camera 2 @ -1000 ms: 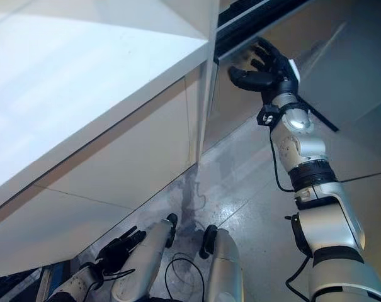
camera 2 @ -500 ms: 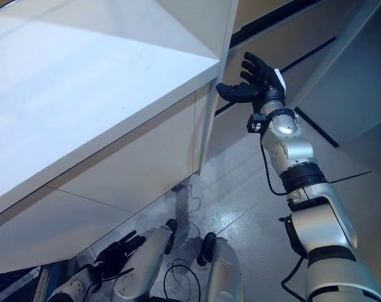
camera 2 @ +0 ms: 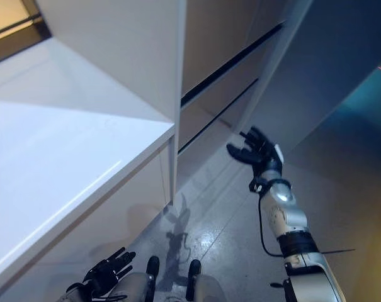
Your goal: Put drinks into fridge and close the fridge
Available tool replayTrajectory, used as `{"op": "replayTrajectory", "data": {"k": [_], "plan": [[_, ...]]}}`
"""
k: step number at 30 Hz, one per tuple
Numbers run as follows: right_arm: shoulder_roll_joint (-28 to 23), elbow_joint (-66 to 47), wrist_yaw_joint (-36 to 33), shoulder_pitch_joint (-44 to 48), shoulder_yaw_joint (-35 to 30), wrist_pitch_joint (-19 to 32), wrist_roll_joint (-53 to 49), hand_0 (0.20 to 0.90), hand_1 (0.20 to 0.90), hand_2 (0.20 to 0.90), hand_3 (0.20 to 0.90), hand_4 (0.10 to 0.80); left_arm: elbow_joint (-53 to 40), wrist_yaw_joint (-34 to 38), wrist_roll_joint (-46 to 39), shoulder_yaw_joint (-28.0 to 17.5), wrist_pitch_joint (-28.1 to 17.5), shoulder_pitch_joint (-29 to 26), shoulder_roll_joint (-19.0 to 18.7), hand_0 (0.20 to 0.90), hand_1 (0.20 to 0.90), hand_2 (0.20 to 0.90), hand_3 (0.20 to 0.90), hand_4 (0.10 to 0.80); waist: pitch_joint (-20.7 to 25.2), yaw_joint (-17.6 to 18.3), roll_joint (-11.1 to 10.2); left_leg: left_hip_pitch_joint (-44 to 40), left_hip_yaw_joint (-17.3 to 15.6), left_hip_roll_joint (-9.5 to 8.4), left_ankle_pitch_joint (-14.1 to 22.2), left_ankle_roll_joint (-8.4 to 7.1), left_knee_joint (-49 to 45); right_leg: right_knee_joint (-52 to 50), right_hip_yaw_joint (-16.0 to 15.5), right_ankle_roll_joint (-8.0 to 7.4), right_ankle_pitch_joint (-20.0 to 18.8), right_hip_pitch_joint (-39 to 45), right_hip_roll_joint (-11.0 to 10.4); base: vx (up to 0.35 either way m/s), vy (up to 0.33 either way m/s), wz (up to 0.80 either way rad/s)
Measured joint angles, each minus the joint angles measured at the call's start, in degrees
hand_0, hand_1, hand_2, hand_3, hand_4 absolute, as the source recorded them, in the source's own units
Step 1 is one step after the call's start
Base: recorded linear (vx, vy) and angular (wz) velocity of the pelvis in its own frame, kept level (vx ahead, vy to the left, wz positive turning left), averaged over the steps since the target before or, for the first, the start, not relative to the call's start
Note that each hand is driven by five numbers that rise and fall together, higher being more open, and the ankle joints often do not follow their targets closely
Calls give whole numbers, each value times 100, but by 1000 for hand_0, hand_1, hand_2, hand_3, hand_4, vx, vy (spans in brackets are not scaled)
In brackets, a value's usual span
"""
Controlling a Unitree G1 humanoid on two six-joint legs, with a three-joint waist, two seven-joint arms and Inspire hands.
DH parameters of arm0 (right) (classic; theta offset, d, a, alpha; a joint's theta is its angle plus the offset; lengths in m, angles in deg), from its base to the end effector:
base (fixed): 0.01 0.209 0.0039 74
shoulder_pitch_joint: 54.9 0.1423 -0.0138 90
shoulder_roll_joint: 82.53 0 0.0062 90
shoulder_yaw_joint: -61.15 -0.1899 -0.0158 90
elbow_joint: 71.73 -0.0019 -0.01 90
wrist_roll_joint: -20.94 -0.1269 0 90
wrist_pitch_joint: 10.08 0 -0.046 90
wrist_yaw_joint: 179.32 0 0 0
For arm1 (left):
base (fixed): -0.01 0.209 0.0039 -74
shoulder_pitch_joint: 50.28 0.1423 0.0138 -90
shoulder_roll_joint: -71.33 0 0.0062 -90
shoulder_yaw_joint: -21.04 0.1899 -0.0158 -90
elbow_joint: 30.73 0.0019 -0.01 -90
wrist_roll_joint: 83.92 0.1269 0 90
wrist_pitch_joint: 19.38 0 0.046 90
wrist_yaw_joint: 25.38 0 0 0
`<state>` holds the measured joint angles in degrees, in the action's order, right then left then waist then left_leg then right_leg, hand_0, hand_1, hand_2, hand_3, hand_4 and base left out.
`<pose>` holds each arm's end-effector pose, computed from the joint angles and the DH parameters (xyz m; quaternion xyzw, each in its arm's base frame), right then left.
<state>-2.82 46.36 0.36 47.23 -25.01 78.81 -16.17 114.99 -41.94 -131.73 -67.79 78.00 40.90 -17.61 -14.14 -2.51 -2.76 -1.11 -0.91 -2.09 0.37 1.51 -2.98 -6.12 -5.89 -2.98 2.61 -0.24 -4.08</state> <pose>0.2244 -0.2506 0.0209 0.0867 0.1363 -0.0645 0.9848 0.0980 0.2305 -0.0954 -0.3235 0.4227 0.1042 0.8401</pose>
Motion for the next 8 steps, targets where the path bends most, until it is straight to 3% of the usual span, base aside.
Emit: {"op": "replayTrajectory", "data": {"k": [8], "plan": [[820,1977,1416,-1125,566,-237,1142,900,900,900,900,800,289,-62,422,15,-6,145,76,900,900,900,900,800,631,237,14,-543,-20,55,-30,-12,512,769,-13,-11,-172,679,90,-22,-6,-3]]}}
